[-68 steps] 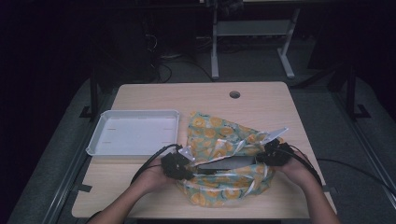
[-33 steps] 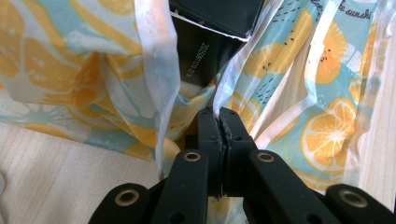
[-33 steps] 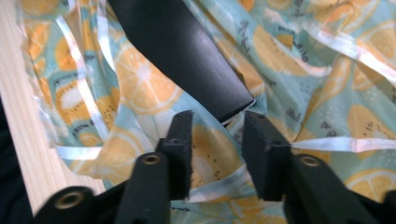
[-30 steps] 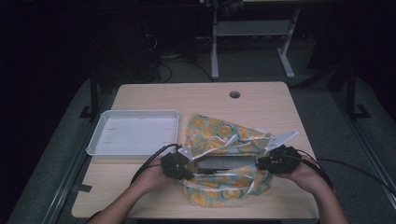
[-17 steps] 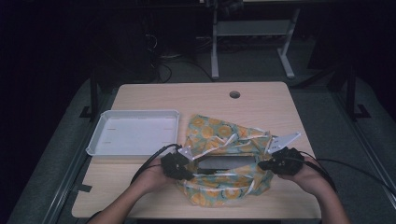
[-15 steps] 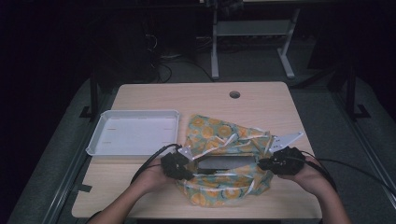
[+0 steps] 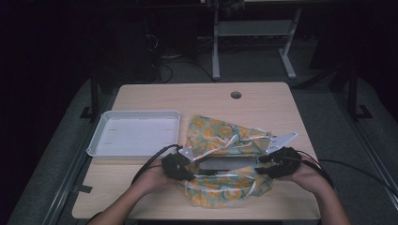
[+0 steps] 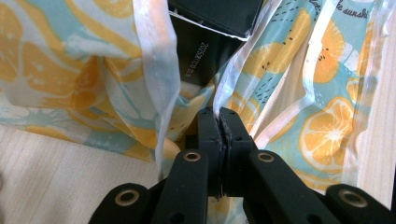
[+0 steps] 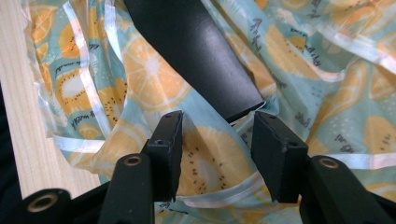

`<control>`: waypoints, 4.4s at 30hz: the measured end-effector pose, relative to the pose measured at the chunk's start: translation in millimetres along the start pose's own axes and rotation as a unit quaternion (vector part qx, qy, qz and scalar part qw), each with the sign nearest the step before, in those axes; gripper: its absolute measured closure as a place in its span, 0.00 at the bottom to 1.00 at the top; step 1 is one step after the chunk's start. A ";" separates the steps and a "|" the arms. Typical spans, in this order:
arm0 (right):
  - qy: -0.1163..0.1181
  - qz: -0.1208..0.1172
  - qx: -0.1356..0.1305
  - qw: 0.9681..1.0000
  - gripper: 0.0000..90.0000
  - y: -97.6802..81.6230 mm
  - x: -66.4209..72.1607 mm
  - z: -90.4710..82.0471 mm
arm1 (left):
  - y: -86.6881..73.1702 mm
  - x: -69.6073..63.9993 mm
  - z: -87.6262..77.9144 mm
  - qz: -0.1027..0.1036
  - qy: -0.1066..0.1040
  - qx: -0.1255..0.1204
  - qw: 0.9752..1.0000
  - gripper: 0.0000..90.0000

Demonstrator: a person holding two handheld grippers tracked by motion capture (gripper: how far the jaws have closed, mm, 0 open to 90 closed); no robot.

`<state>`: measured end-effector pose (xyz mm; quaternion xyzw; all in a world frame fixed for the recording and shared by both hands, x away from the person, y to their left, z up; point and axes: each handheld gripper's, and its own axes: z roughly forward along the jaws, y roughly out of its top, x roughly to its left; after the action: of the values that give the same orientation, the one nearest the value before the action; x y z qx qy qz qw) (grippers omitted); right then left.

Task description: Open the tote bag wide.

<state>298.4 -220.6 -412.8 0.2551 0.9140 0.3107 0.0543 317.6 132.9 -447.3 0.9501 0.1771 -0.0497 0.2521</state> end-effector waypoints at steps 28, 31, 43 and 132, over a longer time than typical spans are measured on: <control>0.025 -0.024 0.017 0.999 0.99 -19.3 22.7 -13.1 | 0.2 -1.9 -0.2 -0.002 0.005 0.002 1.000 0.98; 0.033 -0.024 0.031 0.999 0.99 -24.4 23.0 -3.8 | 0.2 -1.5 -0.2 -0.002 0.005 0.002 1.000 0.98; 0.034 -0.011 0.073 0.997 0.99 -36.6 12.8 21.2 | 0.6 -1.0 -0.2 0.001 0.003 0.004 1.000 0.98; 0.034 -0.021 0.023 0.999 0.74 -11.4 38.9 10.4 | 63.1 53.7 -25.7 -0.016 0.105 -0.071 0.992 0.88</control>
<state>262.5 -203.2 -425.6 0.2260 0.9276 0.2965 0.0238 390.6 111.3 -405.7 0.9267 0.2205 0.0591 0.2983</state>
